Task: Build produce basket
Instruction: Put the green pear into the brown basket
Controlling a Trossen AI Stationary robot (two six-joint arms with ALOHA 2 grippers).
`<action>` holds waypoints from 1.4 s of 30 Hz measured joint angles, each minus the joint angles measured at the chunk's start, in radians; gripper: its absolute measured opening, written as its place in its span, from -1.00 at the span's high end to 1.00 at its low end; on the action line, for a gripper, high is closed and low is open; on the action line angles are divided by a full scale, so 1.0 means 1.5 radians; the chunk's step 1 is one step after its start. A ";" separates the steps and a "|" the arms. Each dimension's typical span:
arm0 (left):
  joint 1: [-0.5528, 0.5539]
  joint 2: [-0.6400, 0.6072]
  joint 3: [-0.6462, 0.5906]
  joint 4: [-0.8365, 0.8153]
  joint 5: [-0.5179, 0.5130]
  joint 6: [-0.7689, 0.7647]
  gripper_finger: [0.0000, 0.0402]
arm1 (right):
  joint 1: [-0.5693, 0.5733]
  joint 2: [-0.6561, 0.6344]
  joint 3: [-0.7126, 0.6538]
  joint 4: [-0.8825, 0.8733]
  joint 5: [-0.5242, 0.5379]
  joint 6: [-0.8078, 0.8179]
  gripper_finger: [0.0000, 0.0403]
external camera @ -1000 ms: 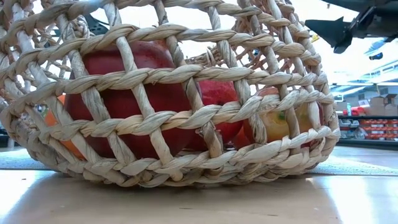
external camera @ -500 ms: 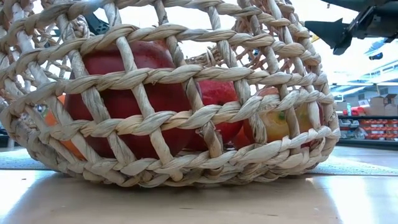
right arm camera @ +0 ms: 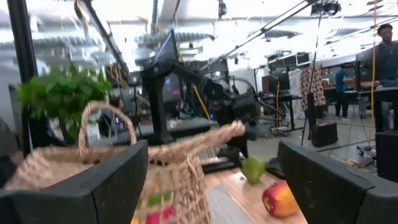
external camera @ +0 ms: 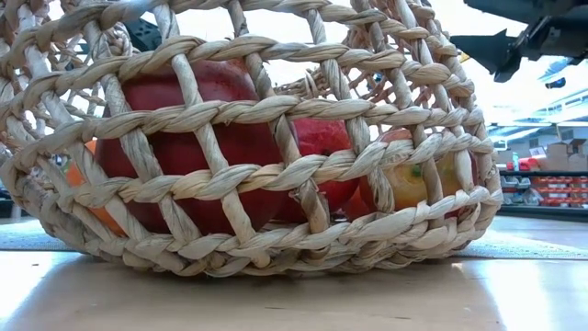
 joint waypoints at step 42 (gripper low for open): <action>0.050 -0.047 -0.158 0.391 0.050 -0.077 -0.45 | -0.004 -0.018 0.000 -0.136 -0.001 -0.020 -0.80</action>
